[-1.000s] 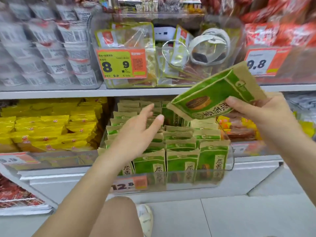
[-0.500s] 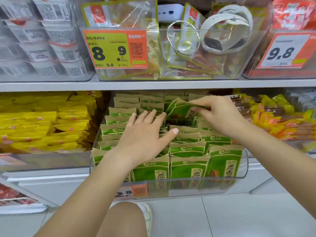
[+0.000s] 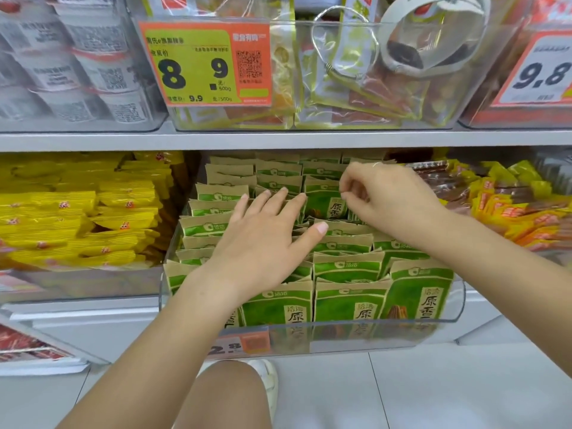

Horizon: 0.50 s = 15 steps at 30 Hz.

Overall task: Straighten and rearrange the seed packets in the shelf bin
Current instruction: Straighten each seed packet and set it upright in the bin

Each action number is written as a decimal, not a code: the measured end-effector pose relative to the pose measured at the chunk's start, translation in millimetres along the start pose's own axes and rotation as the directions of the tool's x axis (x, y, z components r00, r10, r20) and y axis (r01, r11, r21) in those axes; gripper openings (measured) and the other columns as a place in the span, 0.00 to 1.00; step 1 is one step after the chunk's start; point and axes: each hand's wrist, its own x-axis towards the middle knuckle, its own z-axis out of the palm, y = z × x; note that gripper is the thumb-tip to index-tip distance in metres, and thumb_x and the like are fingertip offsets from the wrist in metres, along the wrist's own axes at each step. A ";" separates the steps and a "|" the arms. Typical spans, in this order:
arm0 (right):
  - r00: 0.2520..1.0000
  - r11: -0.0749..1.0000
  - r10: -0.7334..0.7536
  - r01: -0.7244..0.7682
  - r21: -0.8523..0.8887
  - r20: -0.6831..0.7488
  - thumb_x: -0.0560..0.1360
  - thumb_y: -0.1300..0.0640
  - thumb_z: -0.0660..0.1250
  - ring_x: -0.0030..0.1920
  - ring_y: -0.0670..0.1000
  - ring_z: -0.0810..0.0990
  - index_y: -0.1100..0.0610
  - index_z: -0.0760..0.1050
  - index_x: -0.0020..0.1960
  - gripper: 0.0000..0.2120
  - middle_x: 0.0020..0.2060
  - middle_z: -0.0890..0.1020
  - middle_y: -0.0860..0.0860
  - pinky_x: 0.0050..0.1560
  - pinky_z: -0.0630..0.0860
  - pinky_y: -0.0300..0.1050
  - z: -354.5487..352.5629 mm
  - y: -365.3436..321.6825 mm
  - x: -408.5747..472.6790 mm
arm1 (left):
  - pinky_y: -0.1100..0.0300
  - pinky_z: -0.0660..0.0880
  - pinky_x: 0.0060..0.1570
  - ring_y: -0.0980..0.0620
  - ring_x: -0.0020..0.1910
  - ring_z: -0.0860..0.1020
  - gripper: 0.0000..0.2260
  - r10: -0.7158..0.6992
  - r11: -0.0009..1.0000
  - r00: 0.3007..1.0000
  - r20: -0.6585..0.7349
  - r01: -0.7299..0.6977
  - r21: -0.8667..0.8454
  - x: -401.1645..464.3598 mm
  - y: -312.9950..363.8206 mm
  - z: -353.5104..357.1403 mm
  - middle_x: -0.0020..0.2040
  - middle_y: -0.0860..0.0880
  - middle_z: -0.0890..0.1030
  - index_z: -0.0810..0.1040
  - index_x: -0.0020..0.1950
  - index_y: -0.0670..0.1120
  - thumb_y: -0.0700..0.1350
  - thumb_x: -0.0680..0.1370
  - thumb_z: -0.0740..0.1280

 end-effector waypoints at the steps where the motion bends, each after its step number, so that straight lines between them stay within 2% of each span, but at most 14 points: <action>1: 0.998 1.000 -0.020 0.019 0.016 0.065 0.78 0.53 0.62 0.50 0.55 0.79 0.50 0.76 0.57 0.08 0.50 0.81 0.51 0.50 0.77 0.52 0.8 -1.2 0.9 | 0.50 0.38 0.77 0.52 0.80 0.44 0.32 0.000 1.000 1.000 0.000 0.000 -0.001 0.2 -0.1 -0.1 0.81 0.52 0.47 0.47 0.80 0.57 0.67 0.78 0.41; 3: 0.983 0.999 -0.024 0.018 0.033 0.180 0.80 0.52 0.61 0.58 0.55 0.77 0.50 0.73 0.66 0.15 0.61 0.78 0.53 0.55 0.74 0.48 4.7 -0.8 6.4 | 0.50 0.38 0.77 0.53 0.80 0.44 0.32 -0.004 1.000 1.000 0.001 0.004 0.003 0.2 -0.2 -0.3 0.81 0.53 0.47 0.47 0.80 0.57 0.68 0.78 0.41; 6: 0.966 0.999 0.023 -0.032 0.031 0.258 0.81 0.50 0.60 0.62 0.56 0.75 0.51 0.61 0.76 0.25 0.66 0.73 0.57 0.51 0.69 0.43 10.1 3.3 18.9 | 0.50 0.38 0.77 0.53 0.80 0.44 0.32 -0.008 1.000 1.000 0.005 0.008 0.017 -0.6 0.9 -0.5 0.81 0.53 0.47 0.46 0.80 0.57 0.68 0.78 0.41; 7: 0.962 0.998 0.033 -0.047 0.048 0.270 0.80 0.49 0.61 0.63 0.57 0.74 0.51 0.59 0.77 0.26 0.66 0.73 0.58 0.51 0.69 0.43 10.7 4.5 23.3 | 0.50 0.38 0.77 0.53 0.80 0.44 0.32 -0.008 1.000 1.000 0.007 0.008 0.021 -0.7 1.2 -0.7 0.81 0.53 0.47 0.46 0.80 0.57 0.68 0.78 0.40; 11: 0.942 0.993 0.033 -0.069 0.096 0.333 0.78 0.40 0.61 0.71 0.54 0.67 0.52 0.60 0.76 0.31 0.73 0.68 0.54 0.66 0.66 0.45 7.7 9.3 39.4 | 0.50 0.38 0.77 0.53 0.80 0.44 0.32 -0.007 1.000 1.000 0.010 0.007 0.027 -0.3 0.1 -0.6 0.81 0.53 0.46 0.45 0.80 0.58 0.68 0.78 0.40; 15: 0.918 0.993 -0.004 -0.044 0.110 0.397 0.75 0.35 0.61 0.72 0.53 0.67 0.53 0.62 0.76 0.35 0.73 0.68 0.52 0.67 0.65 0.44 1.4 12.5 40.1 | 0.50 0.38 0.77 0.52 0.80 0.44 0.32 -0.006 1.000 1.000 0.005 0.005 0.030 -0.3 -0.6 0.2 0.81 0.53 0.46 0.45 0.80 0.57 0.68 0.78 0.40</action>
